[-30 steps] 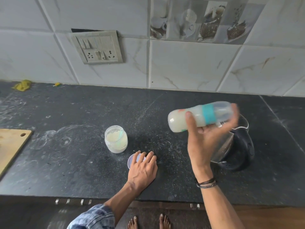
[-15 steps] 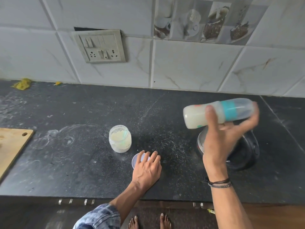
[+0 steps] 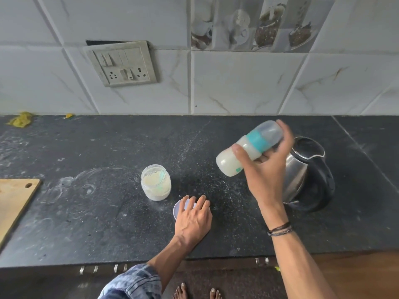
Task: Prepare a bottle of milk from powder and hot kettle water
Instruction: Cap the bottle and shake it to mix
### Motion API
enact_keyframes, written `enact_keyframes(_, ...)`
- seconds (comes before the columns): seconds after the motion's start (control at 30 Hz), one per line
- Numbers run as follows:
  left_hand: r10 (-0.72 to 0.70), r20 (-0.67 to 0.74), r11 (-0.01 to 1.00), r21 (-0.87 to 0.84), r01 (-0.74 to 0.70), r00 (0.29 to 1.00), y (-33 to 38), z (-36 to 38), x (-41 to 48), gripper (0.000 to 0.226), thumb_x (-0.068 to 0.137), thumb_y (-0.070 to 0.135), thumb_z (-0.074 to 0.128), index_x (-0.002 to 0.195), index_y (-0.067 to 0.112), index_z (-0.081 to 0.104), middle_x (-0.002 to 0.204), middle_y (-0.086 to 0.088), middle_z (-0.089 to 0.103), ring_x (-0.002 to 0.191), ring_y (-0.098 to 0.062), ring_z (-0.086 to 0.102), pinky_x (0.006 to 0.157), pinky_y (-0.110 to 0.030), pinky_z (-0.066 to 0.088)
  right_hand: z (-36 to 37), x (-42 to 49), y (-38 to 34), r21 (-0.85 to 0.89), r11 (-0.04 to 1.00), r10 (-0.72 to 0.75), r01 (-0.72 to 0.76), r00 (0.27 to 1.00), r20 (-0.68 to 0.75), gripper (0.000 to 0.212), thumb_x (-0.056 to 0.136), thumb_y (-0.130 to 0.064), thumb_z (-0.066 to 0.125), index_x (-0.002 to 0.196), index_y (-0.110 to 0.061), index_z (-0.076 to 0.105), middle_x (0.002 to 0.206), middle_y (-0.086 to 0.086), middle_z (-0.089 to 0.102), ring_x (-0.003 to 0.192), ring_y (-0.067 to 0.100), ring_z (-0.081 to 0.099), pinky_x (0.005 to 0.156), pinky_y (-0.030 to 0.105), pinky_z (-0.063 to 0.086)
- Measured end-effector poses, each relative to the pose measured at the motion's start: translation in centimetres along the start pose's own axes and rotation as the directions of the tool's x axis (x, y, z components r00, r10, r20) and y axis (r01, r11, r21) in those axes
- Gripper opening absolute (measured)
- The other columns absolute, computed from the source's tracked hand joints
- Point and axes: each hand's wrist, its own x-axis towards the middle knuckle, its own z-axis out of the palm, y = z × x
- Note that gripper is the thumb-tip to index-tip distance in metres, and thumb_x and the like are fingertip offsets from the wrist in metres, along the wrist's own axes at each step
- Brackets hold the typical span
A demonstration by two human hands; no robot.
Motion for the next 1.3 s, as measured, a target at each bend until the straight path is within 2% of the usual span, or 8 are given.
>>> enact_keyframes(0.13, -0.015, -0.016, 1.000, 0.020, 0.015, 1.000, 0.2, -0.1, 0.2, 0.019, 0.095, 0.025, 0.054, 0.100, 0.018, 0.070, 0.114, 0.003, 0.070, 0.094, -0.025, 0.065, 0.106, -0.048, 0.044, -0.8, 1.0, 0.1, 0.080, 0.991, -0.090, 0.109, 0.971, -0.220, 0.096, 0.086, -0.011, 0.086, 0.155, -0.021, 0.021, 0.138, 0.003, 0.058, 0.112, 0.022, 0.072, 0.087, 0.033, 0.063)
enact_keyframes(0.4, -0.011, -0.034, 0.997, 0.070, 0.014, 0.999, 0.5, -0.7, 0.4, 0.015, 0.097, 0.027, 0.054, 0.094, 0.019, 0.067, 0.108, 0.004, 0.068, 0.088, -0.024, 0.063, 0.103, -0.046, 0.045, -1.8, 2.0, -0.4, 0.089, 0.967, -0.227, 0.238, 0.966, -0.124, 0.091, 0.091, -0.010, 0.083, 0.154, -0.011, 0.017, 0.134, -0.031, 0.061, 0.112, 0.011, 0.071, 0.087, 0.025, 0.060)
enact_keyframes(0.57, 0.001, -0.034, 0.998, 0.069, 0.002, 0.999, 0.5, -0.9, 0.3, 0.015, 0.097, 0.026, 0.055, 0.094, 0.018, 0.067, 0.107, 0.004, 0.068, 0.088, -0.026, 0.063, 0.101, -0.048, 0.048, -1.8, 1.2, -0.1, 0.035, 0.999, -0.023, 0.019, 0.991, 0.131, 0.092, 0.081, -0.006, 0.089, 0.149, -0.025, 0.031, 0.137, -0.001, 0.056, 0.105, 0.018, 0.072, 0.085, 0.026, 0.059)
enact_keyframes(0.73, -0.017, -0.046, 0.998, 0.062, 0.020, 0.999, 0.6, -0.8, 0.3, 0.016, 0.096, 0.027, 0.054, 0.095, 0.019, 0.069, 0.110, 0.004, 0.069, 0.090, -0.025, 0.064, 0.101, -0.047, 0.048, -2.5, 2.2, -0.7, 0.099, 0.962, -0.244, 0.256, 0.963, -0.117, 0.093, 0.091, -0.008, 0.082, 0.155, -0.009, 0.015, 0.137, -0.027, 0.061, 0.114, 0.011, 0.070, 0.089, 0.028, 0.060)
enact_keyframes(0.9, 0.002, -0.037, 0.999, 0.036, -0.001, 0.999, 0.4, -0.7, 0.1, 0.020, 0.097, 0.027, 0.054, 0.101, 0.018, 0.072, 0.116, 0.003, 0.071, 0.093, -0.025, 0.067, 0.102, -0.046, 0.049, -1.1, 1.7, -0.5, 0.116, 0.993, -0.024, 0.018, 0.999, 0.044, 0.095, 0.081, -0.006, 0.088, 0.153, -0.022, 0.027, 0.142, 0.006, 0.052, 0.109, 0.018, 0.071, 0.089, 0.032, 0.060)
enact_keyframes(1.03, -0.007, -0.023, 0.999, 0.045, 0.008, 1.000, 0.4, -0.8, 0.2, 0.019, 0.097, 0.027, 0.055, 0.102, 0.019, 0.071, 0.116, 0.003, 0.071, 0.094, -0.024, 0.067, 0.102, -0.046, 0.050, -0.6, 2.6, -0.7, 0.193, 0.949, -0.204, 0.249, 0.952, -0.227, 0.091, 0.089, -0.012, 0.085, 0.152, -0.017, 0.019, 0.143, -0.005, 0.055, 0.118, 0.018, 0.068, 0.091, 0.030, 0.059)
enact_keyframes(1.2, 0.013, -0.066, 0.999, 0.036, -0.010, 0.998, 0.4, -0.7, 0.2, 0.018, 0.094, 0.024, 0.056, 0.100, 0.018, 0.072, 0.113, 0.004, 0.071, 0.091, -0.024, 0.066, 0.103, -0.043, 0.044, 0.1, 1.0, 0.6, 0.082, 0.996, 0.019, -0.025, 0.998, 0.068, 0.091, 0.081, -0.001, 0.087, 0.150, -0.021, 0.030, 0.131, -0.008, 0.057, 0.102, 0.013, 0.073, 0.085, 0.026, 0.059)
enact_keyframes(1.3, 0.004, -0.077, 0.999, 0.032, -0.001, 0.997, 0.3, -0.6, 0.3, 0.017, 0.094, 0.024, 0.057, 0.100, 0.018, 0.071, 0.112, 0.004, 0.071, 0.091, -0.025, 0.065, 0.103, -0.043, 0.042, -0.5, 1.3, 0.5, 0.141, 0.987, -0.065, 0.081, 0.991, -0.119, 0.089, 0.086, -0.014, 0.087, 0.151, -0.023, 0.026, 0.136, -0.002, 0.060, 0.107, 0.016, 0.073, 0.083, 0.025, 0.060)
